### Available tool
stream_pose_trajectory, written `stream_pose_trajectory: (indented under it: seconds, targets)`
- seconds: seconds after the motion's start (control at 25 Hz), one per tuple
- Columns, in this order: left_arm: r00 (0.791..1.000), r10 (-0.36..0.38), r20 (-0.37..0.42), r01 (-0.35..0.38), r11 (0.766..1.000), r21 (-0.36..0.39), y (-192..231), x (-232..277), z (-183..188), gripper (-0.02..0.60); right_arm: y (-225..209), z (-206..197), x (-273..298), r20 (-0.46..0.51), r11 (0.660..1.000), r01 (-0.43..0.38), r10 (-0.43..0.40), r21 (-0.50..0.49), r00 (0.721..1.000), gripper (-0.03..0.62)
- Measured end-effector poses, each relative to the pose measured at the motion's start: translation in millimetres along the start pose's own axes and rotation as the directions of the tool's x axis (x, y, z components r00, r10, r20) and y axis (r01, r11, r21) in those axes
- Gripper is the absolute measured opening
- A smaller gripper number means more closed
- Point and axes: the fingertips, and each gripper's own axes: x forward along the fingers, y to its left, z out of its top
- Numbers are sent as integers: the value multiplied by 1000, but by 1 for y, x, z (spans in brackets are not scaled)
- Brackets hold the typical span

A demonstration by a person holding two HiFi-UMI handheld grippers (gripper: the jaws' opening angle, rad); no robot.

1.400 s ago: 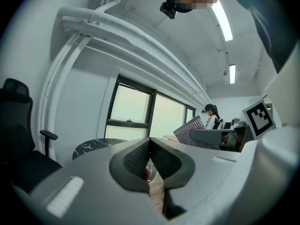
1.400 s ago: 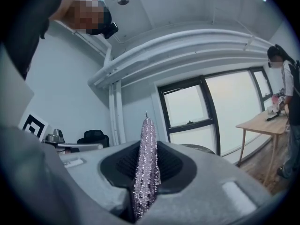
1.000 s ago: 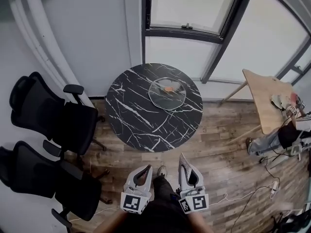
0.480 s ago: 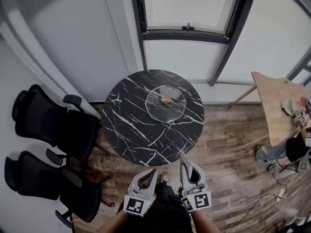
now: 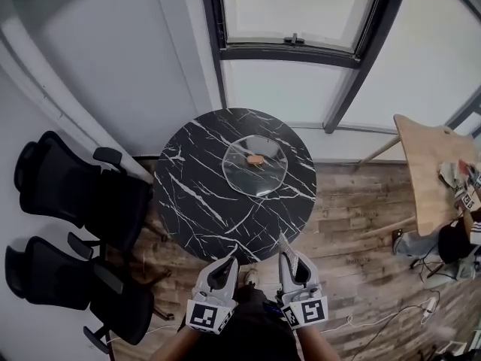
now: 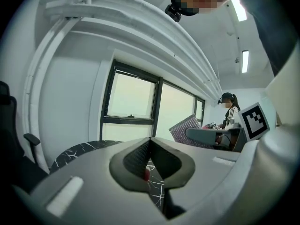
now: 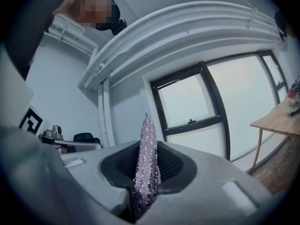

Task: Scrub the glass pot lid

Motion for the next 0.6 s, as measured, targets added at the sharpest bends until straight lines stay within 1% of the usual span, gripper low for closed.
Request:
stream_pose_trajectory:
  seconds: [0.16,0.24,0.44,0.6]
  targets:
    - [1000,-15,5,15,1000,18,15,27,-5,3,-5,5,23,-4,1000,-4,4,-13,1000,80]
    - [999,-32,17,32,999,18,23,42,2,3,-7,6,38,-6,1000,1,-2,-23,1000,80]
    - [998,-57,-25,57,998,-9,54,72,6,3,-13,12,80,-14,999,22,-23,-38,1000,80]
    - [998,-58,-16,58,998,-30,88,95,14,3,-15,7,117,-37,999,34,-35,-32,999,80]
